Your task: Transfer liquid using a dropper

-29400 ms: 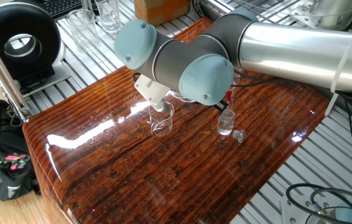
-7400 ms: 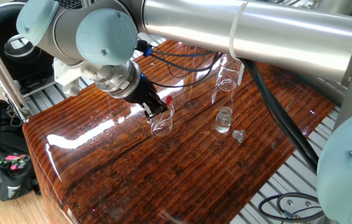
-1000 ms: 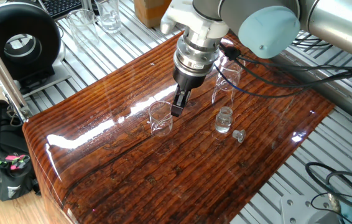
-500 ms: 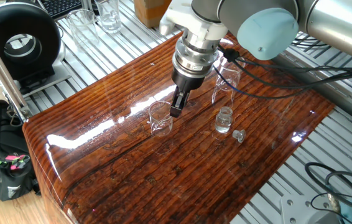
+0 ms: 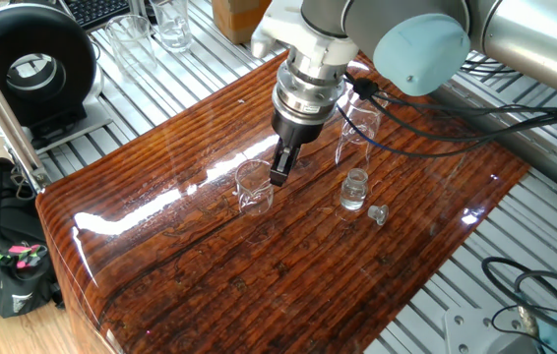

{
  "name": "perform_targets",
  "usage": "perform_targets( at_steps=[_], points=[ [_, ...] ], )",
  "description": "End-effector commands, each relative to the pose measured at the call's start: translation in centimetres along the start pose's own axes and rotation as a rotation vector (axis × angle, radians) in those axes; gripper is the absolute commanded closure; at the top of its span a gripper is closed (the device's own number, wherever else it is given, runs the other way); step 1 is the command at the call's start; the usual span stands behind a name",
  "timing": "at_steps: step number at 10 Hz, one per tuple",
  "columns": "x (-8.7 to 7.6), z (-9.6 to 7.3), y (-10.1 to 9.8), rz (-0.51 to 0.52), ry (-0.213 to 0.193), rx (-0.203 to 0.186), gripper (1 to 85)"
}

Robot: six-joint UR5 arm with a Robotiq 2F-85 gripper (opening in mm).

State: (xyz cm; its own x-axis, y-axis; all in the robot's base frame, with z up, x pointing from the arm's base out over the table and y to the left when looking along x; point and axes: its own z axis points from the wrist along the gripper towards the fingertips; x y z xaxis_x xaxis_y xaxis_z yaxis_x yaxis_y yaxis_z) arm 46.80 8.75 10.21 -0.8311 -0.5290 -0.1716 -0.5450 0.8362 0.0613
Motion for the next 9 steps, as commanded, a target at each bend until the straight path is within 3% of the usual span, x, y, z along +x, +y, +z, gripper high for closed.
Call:
perform_targets(
  at_steps=[1,9],
  points=[
    [-0.22,-0.15,0.16,0.006,-0.008,-0.009,55.3],
    [-0.42,-0.06,0.31,0.007,-0.01,-0.012,57.0]
  ],
)
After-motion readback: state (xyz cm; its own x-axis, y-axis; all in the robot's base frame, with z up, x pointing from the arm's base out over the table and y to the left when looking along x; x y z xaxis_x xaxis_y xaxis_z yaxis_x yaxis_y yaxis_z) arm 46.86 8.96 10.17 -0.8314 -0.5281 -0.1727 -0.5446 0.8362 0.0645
